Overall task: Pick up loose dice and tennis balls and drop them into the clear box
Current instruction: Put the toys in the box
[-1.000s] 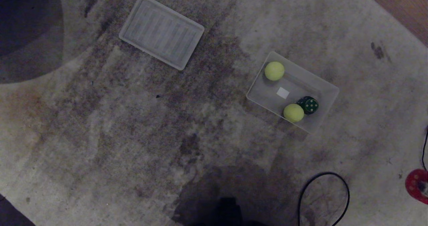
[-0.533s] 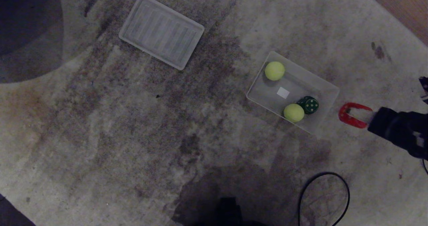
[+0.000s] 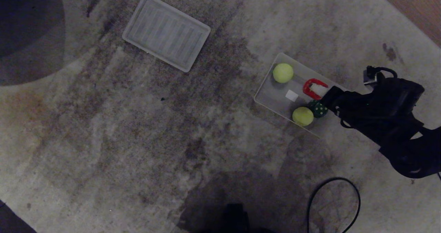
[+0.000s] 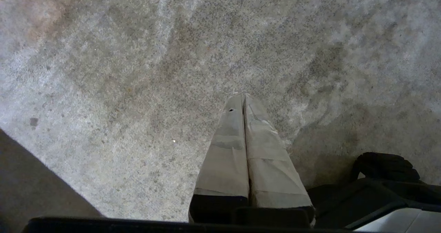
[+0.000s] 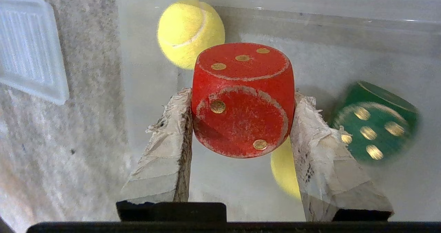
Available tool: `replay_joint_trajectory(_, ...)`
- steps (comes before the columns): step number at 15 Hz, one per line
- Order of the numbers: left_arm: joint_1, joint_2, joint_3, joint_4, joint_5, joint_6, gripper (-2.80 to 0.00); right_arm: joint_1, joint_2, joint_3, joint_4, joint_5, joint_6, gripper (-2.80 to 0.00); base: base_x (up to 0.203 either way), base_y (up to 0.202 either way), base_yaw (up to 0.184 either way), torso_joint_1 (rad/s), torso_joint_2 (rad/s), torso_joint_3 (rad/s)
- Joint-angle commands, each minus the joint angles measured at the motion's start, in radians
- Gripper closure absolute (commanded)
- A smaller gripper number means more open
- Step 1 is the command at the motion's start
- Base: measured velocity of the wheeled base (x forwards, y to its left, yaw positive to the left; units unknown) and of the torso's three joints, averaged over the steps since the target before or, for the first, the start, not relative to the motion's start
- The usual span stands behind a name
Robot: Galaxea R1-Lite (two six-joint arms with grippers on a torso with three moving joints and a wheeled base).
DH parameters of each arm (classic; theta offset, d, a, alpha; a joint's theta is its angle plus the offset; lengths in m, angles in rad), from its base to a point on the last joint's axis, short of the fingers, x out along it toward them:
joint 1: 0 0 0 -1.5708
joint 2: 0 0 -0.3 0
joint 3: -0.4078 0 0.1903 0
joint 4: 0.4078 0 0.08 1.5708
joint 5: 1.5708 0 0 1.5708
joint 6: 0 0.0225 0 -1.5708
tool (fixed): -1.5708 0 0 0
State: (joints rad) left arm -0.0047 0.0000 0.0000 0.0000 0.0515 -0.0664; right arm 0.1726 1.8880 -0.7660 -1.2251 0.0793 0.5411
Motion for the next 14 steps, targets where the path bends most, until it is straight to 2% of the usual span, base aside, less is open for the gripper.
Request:
replay_joint_trajectory(1,0.000,0.002,0.002,0.000,0.001,-0.001,0.00,0.002,0.117,-0.013,-0.051,-0.003,0.002,-2.80,0.000,0.000,0.000,0.000,0.00,0.000)
replay_joint_trajectory(3,0.000,0.002,0.002,0.000,0.001,-0.001,0.00,0.001,0.127,-0.013,-0.056,-0.006,-0.005,-2.80,0.000,0.000,0.000,0.000,0.00,0.000)
replay_joint_trajectory(6,0.000,0.000,0.002,0.000,0.001,-0.001,0.00,0.001,0.104,0.017,-0.049,-0.006,-0.091,-2.80,0.000,0.000,0.000,0.000,0.00,0.000)
replay_joint_trajectory(10,0.000,0.002,0.002,0.000,0.001,-0.001,0.00,-0.026,-0.086,0.226,-0.037,-0.004,-0.144,-2.80,0.000,0.000,0.000,0.000,0.00,0.000)
replay_joint_trajectory(11,0.000,0.002,0.002,0.000,0.001,-0.001,0.00,-0.035,-0.149,0.294,-0.026,-0.003,-0.145,0.00,0.000,0.000,0.000,0.000,0.00,0.000)
replay_joint_trajectory(14,0.000,0.000,0.002,0.000,0.001,-0.001,0.00,-0.045,-0.353,0.461,0.056,-0.001,-0.200,0.00,0.000,0.000,0.000,0.000,0.00,0.000)
